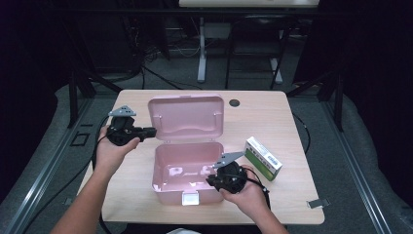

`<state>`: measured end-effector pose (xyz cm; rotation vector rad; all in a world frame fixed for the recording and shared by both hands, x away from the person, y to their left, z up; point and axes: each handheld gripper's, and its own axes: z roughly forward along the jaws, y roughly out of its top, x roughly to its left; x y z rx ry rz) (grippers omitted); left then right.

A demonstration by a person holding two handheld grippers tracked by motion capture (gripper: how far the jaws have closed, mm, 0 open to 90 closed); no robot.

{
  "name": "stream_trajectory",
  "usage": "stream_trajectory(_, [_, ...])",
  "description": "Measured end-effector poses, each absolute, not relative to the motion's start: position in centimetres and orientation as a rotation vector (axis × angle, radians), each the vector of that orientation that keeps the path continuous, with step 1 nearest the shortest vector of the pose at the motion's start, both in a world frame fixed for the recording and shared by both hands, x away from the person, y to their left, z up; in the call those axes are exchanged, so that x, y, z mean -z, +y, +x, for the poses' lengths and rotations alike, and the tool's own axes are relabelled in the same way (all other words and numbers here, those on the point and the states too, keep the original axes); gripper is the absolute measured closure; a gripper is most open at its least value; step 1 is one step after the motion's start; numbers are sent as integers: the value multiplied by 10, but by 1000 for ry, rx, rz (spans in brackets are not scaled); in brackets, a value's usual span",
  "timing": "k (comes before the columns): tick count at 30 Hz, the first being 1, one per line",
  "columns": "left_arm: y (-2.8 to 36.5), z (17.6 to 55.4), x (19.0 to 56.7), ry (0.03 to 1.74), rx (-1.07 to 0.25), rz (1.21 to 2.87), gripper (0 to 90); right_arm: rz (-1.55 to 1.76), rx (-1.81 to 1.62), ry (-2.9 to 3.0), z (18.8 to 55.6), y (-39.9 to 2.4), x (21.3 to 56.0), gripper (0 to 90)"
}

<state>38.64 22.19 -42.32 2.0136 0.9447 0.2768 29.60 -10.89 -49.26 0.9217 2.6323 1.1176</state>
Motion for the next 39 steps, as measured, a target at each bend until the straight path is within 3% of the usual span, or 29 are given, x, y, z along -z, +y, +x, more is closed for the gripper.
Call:
stream_trajectory(13, [221, 383, 453, 986, -235, 2045, 735, 923, -1120, 2634, 296, -109, 493, 821])
stream_trajectory(22, [215, 383, 470, 993, -188, 2071, 805, 925, -1136, 2634, 296, -110, 493, 823])
stream_trajectory(39, [212, 393, 475, 999, -166, 2033, 832, 947, -1141, 2633, 293, -109, 493, 832])
